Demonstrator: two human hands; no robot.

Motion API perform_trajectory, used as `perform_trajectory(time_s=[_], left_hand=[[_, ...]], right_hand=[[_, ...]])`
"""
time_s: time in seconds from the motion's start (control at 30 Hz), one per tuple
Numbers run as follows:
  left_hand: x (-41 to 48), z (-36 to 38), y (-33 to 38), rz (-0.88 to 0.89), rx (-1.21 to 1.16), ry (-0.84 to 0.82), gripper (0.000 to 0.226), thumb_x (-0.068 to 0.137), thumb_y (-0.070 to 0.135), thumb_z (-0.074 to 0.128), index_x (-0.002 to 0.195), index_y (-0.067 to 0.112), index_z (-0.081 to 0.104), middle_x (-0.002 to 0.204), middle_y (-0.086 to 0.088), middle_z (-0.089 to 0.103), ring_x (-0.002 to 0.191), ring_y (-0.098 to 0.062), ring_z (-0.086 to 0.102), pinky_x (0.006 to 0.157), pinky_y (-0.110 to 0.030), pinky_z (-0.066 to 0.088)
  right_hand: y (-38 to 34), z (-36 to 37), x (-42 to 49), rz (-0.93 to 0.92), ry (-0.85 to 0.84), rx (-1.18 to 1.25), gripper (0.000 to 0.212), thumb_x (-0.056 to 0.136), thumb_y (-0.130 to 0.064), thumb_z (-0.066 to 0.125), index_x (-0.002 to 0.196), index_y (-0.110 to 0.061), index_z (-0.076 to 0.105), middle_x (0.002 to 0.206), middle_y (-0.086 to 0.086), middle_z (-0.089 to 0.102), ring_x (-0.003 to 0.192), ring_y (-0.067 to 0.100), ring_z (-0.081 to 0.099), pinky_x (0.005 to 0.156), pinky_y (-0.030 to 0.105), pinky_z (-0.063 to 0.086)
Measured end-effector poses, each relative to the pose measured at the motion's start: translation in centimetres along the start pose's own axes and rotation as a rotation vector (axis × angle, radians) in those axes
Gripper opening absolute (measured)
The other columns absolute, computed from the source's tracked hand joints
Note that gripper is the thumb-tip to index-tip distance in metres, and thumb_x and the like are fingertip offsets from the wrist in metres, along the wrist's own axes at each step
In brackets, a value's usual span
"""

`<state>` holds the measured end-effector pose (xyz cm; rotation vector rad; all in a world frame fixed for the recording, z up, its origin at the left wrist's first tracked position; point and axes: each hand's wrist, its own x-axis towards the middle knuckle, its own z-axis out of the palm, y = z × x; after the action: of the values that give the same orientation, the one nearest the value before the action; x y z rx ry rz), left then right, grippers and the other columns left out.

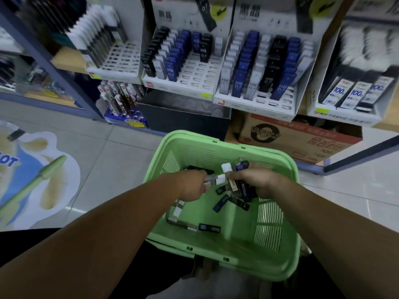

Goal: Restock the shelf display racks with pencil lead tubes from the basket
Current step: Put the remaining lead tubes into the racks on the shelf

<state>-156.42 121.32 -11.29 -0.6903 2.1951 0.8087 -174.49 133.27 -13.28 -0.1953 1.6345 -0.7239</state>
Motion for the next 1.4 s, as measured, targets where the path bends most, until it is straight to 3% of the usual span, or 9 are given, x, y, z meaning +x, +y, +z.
perform_trajectory(time_s=[0.17, 0.4, 0.53, 0.67, 0.77, 0.93, 1.07, 1.27, 1.4], left_hand=[[-5.4, -3.3, 1.4, 0.022, -0.121, -0.007, 0.041, 0.113, 0.029, 0.036, 0.147, 0.009, 0.043, 0.109, -0.013, 0.062, 0.075, -0.017, 0.061, 0.063, -0.027, 0.044], [-12.6, -8.7, 2.2, 0.071, -0.547, 0.186, 0.036, 0.11, 0.045, 0.04, 0.12, 0.011, 0.046, 0.09, -0.016, 0.062, 0.053, -0.021, 0.057, 0.052, -0.036, 0.057], [-15.6, -11.3, 3.0, 0.128, -0.739, 0.339, 0.035, 0.109, 0.048, 0.042, 0.121, 0.016, 0.052, 0.082, -0.01, 0.058, 0.049, -0.018, 0.05, 0.049, -0.032, 0.048], [-16.9, -13.5, 1.5, 0.167, -1.01, 0.427, 0.034, 0.11, 0.04, 0.045, 0.126, 0.012, 0.057, 0.069, -0.007, 0.057, 0.042, -0.018, 0.04, 0.043, -0.024, 0.034], [-17.0, -14.9, 0.2, 0.168, -1.182, 0.431, 0.033, 0.109, 0.039, 0.047, 0.117, 0.008, 0.057, 0.067, -0.007, 0.057, 0.041, -0.017, 0.036, 0.042, -0.019, 0.026], [-15.9, -17.6, -2.1, 0.219, -1.223, 0.461, 0.033, 0.109, 0.039, 0.045, 0.103, 0.009, 0.056, 0.062, -0.009, 0.054, 0.041, -0.018, 0.032, 0.043, -0.024, 0.026], [-15.4, -18.0, -5.0, 0.236, -1.198, 0.487, 0.041, 0.109, 0.04, 0.046, 0.105, 0.0, 0.057, 0.058, -0.011, 0.053, 0.037, -0.02, 0.033, 0.046, -0.031, 0.029], [-15.1, -17.9, -9.2, 0.145, -1.125, 0.587, 0.027, 0.107, 0.047, 0.047, 0.115, 0.024, 0.06, 0.071, -0.01, 0.061, 0.049, -0.025, 0.044, 0.046, -0.029, 0.036], [-14.0, -18.6, -11.4, 0.16, -1.186, 0.725, 0.022, 0.106, 0.046, 0.05, 0.107, 0.024, 0.056, 0.082, -0.009, 0.064, 0.058, -0.025, 0.053, 0.045, -0.029, 0.04]], right_hand=[[-2.6, 1.4, -4.3, -0.01, -0.137, 0.165, 0.021, 0.096, -0.004, 0.065, 0.116, 0.003, 0.066, 0.1, 0.021, 0.076, 0.081, 0.024, 0.077, 0.06, 0.033, 0.06], [-9.2, 3.9, -11.0, -0.185, -0.064, 0.215, 0.004, 0.094, 0.0, 0.058, 0.091, 0.0, 0.061, 0.068, 0.014, 0.064, 0.054, 0.023, 0.066, 0.05, 0.031, 0.057], [-13.6, 5.6, -14.3, -0.239, -0.108, 0.258, 0.012, 0.092, -0.003, 0.057, 0.08, -0.003, 0.059, 0.061, 0.009, 0.057, 0.049, 0.02, 0.055, 0.049, 0.029, 0.052], [-17.2, 7.2, -16.8, -0.293, -0.145, 0.271, 0.004, 0.09, -0.006, 0.067, 0.088, -0.004, 0.064, 0.063, 0.007, 0.059, 0.051, 0.019, 0.054, 0.053, 0.03, 0.052], [-20.2, 8.2, -17.4, -0.37, -0.095, 0.287, 0.025, 0.083, -0.008, 0.079, 0.103, 0.002, 0.068, 0.066, 0.01, 0.064, 0.051, 0.019, 0.055, 0.052, 0.03, 0.053], [-24.8, 10.8, -15.9, -0.498, 0.157, 0.259, 0.039, 0.081, -0.008, 0.085, 0.105, -0.002, 0.055, 0.08, 0.022, 0.069, 0.051, 0.024, 0.06, 0.056, 0.036, 0.054], [-26.0, 12.3, -14.3, -0.508, 0.143, 0.146, 0.032, 0.083, -0.009, 0.083, 0.106, 0.004, 0.065, 0.071, 0.021, 0.069, 0.05, 0.025, 0.061, 0.052, 0.033, 0.053], [-26.8, 14.7, -13.1, -0.569, 0.165, 0.101, 0.02, 0.086, -0.003, 0.077, 0.101, -0.002, 0.065, 0.068, 0.015, 0.067, 0.054, 0.024, 0.064, 0.054, 0.033, 0.056], [-28.5, 16.5, -12.6, -0.622, 0.205, 0.115, 0.022, 0.087, -0.004, 0.077, 0.105, 0.002, 0.065, 0.068, 0.021, 0.064, 0.055, 0.027, 0.062, 0.052, 0.033, 0.055]])
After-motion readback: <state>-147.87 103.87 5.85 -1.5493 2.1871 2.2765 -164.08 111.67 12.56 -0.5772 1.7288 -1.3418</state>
